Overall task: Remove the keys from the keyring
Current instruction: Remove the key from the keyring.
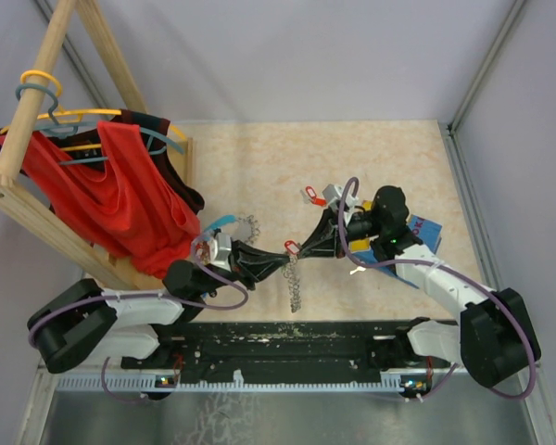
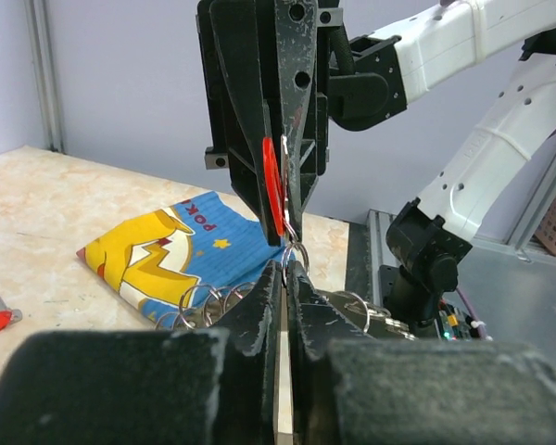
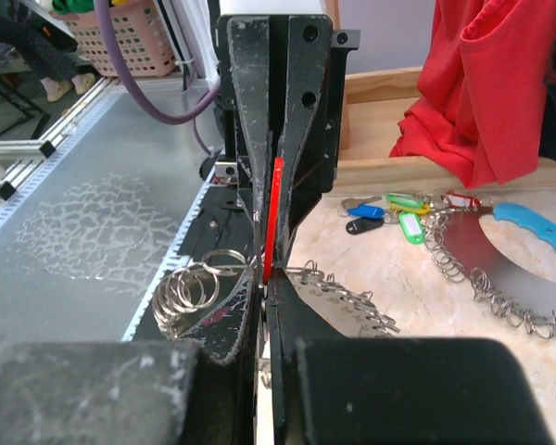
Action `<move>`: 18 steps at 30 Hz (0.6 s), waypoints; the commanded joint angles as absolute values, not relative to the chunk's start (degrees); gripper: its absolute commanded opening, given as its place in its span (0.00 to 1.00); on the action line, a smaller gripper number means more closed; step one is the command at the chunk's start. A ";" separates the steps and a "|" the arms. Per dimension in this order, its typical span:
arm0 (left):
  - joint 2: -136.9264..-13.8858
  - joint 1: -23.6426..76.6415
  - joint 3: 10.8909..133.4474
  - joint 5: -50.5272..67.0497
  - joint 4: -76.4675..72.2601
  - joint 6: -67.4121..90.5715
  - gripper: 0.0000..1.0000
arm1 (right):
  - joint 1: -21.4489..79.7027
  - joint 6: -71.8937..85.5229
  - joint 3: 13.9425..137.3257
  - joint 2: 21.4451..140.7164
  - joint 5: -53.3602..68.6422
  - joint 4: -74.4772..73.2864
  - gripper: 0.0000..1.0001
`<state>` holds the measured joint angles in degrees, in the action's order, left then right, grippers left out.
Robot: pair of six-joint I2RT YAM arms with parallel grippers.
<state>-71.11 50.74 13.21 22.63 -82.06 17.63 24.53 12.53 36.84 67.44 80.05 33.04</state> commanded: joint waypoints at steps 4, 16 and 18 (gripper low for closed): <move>-69.71 50.39 10.95 23.42 -88.55 17.27 0.23 | 23.58 17.50 37.78 65.57 81.30 40.97 0.00; -58.15 50.28 15.75 28.45 -61.89 5.96 0.48 | 23.55 13.85 39.25 65.10 81.50 35.41 0.00; -58.37 50.27 17.79 29.68 -57.56 5.24 0.49 | 23.55 13.08 39.49 65.04 81.55 34.34 0.00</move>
